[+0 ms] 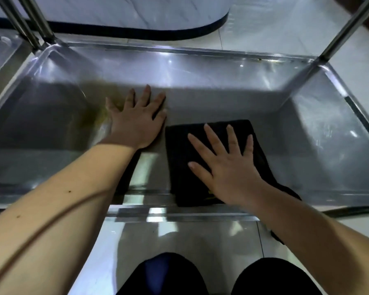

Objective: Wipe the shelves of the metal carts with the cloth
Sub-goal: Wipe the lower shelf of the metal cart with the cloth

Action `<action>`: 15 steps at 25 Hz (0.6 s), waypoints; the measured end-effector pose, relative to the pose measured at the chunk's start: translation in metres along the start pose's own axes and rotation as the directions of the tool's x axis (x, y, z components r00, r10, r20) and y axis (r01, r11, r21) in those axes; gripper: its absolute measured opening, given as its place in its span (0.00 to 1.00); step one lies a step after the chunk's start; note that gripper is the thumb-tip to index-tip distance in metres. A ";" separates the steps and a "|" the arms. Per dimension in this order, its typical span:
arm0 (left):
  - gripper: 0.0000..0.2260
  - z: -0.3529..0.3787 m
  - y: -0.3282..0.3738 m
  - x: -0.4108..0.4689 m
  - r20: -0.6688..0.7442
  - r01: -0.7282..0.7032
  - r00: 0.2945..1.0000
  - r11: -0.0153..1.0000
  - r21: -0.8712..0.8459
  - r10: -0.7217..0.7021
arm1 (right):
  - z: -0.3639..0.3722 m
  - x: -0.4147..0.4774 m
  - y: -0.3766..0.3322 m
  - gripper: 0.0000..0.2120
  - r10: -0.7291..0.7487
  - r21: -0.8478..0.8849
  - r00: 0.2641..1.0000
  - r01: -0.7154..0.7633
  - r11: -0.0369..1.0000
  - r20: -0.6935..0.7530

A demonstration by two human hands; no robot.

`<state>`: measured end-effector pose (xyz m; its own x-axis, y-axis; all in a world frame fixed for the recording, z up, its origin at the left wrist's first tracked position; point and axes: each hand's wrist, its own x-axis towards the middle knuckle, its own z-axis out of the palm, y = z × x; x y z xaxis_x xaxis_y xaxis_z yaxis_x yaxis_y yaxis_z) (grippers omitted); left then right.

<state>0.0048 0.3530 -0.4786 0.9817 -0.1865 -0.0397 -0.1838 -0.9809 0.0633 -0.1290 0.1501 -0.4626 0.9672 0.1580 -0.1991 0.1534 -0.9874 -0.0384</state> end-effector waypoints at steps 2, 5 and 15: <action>0.24 0.001 -0.001 0.000 -0.023 -0.002 1.000 1.000 -0.003 0.002 | 0.001 0.005 0.004 0.31 -0.013 -0.015 0.999 0.012 1.000 -0.033; 0.23 -0.001 -0.001 -0.001 -0.039 -0.001 0.999 1.000 -0.019 0.001 | -0.012 0.085 0.017 0.30 0.110 0.027 0.990 -0.108 0.994 -0.087; 0.24 -0.003 0.000 -0.002 -0.026 -0.014 1.000 1.000 -0.016 0.014 | -0.028 0.146 0.013 0.29 0.184 0.086 0.979 -0.176 0.981 -0.092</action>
<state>0.0034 0.3539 -0.4759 0.9800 -0.1987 -0.0128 -0.1971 -0.9772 0.0794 0.0197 0.1600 -0.4649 0.9934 -0.0273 -0.1115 -0.0371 -0.9955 -0.0868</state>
